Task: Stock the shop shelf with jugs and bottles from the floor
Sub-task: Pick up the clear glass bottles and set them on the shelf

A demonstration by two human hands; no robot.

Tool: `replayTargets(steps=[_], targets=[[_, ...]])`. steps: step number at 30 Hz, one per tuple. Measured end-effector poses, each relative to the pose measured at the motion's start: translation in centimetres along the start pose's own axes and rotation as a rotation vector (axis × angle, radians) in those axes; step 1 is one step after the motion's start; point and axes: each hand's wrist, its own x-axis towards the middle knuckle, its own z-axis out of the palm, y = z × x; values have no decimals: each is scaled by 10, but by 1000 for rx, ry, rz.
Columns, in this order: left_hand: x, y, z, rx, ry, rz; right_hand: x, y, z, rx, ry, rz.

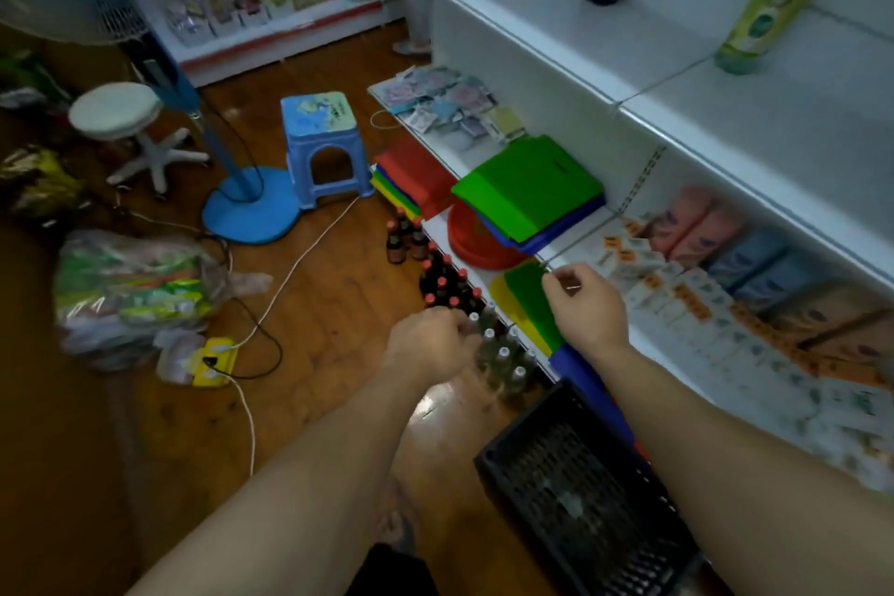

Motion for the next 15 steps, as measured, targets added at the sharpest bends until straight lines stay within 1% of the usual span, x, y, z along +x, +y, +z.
replayTargets(steps=[2, 5, 9, 15], targets=[[16, -29, -10, 20, -30, -2, 7, -13, 24, -21, -8, 44], [42, -54, -14, 24, -85, 5, 21, -20, 48, -58, -24, 90], [92, -67, -10, 4, -196, 14, 54, -14, 73, -62, -15, 162], [174, -77, 4, 110, -284, 98, 109, 14, 108, -19, -46, 295]])
